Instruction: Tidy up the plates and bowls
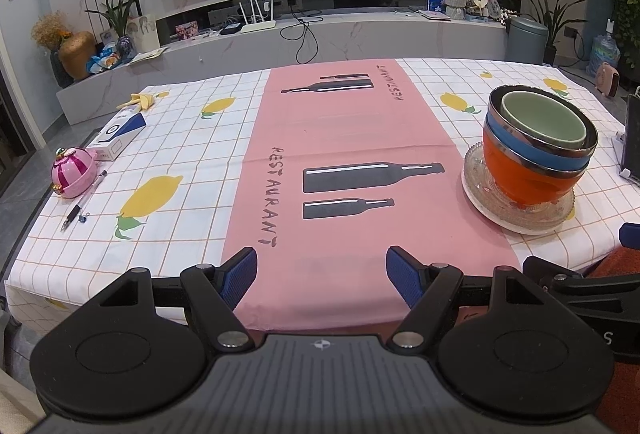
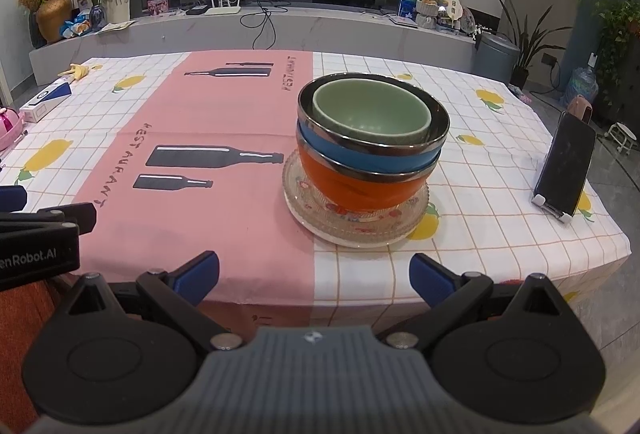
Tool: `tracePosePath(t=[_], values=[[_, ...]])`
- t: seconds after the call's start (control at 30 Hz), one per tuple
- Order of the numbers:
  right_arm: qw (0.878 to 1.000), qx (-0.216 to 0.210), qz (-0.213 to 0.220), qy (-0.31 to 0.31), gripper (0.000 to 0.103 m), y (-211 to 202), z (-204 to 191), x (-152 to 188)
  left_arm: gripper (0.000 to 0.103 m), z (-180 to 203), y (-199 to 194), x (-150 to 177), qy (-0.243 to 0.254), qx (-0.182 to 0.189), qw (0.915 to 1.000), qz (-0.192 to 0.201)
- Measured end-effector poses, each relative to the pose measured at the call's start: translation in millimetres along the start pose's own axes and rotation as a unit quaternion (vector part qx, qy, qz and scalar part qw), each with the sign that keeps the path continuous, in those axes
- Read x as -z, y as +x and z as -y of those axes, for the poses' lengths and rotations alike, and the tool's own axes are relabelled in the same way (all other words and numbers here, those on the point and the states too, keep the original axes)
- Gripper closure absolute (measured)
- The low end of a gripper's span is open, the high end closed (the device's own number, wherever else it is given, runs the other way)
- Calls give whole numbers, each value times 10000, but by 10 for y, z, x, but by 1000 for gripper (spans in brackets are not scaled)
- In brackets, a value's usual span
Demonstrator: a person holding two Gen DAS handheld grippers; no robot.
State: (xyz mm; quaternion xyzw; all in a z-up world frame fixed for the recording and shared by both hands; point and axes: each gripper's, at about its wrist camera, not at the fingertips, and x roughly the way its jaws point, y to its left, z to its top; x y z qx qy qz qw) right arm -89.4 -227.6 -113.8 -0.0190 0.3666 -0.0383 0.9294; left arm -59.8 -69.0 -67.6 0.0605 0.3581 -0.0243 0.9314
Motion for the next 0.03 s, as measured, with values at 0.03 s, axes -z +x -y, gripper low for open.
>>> tracePosePath(t=[0.03], values=[[10000,-1,-6,0,4,1,0,1,17,-2,4,3,1,-5,10000,1]])
